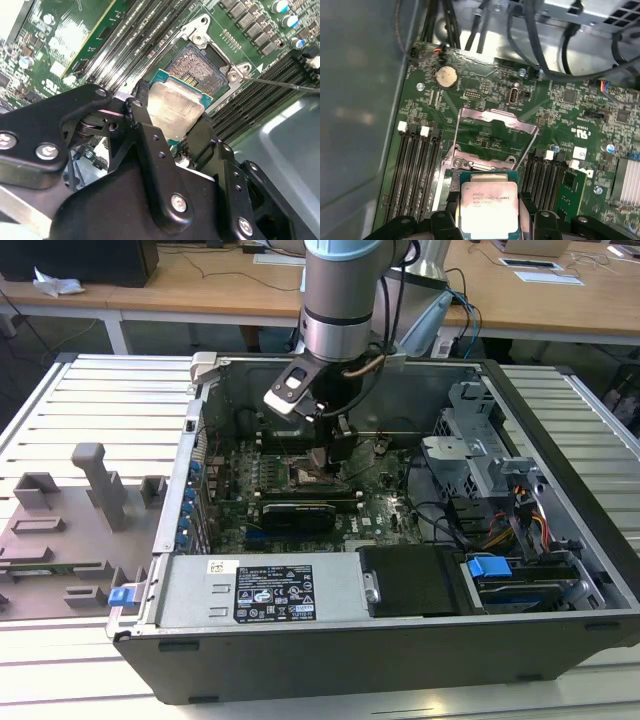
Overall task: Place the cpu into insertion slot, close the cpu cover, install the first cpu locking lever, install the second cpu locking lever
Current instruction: 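Place the cpu into insertion slot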
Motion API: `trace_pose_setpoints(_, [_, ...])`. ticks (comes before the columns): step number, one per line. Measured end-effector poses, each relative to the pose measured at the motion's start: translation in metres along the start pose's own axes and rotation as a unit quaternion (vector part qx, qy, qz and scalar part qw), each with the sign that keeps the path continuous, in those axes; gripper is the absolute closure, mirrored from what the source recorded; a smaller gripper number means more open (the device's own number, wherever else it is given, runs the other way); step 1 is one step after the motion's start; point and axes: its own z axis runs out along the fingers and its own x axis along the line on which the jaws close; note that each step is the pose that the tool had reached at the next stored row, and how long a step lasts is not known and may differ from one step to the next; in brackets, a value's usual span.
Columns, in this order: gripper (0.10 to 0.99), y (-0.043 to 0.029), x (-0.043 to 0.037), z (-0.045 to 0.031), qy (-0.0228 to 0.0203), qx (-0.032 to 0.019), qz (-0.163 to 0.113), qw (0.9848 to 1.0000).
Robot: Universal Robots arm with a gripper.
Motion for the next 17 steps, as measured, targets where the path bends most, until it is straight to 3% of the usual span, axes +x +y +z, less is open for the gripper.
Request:
trace_pose_setpoints(3, [0.541, 0.0, 0.0, 0.0002, -0.0006, 0.0007, 0.024, 0.9997])
trace_pose_setpoints(8, [0.541, 0.0, 0.0, 0.0005, -0.0015, 0.0021, 0.072, 0.9974])
trace_pose_setpoints(11, [0.541, 0.0, 0.0, 0.001, -0.0028, 0.0034, 0.117, 0.9931])
trace_pose_setpoints(13, [0.541, 0.0, 0.0, 0.0012, -0.0032, 0.0039, 0.133, 0.9911])
trace_pose_setpoints(17, [0.541, 0.0, 0.0001, 0.0012, -0.0033, 0.004, 0.136, 0.9907])
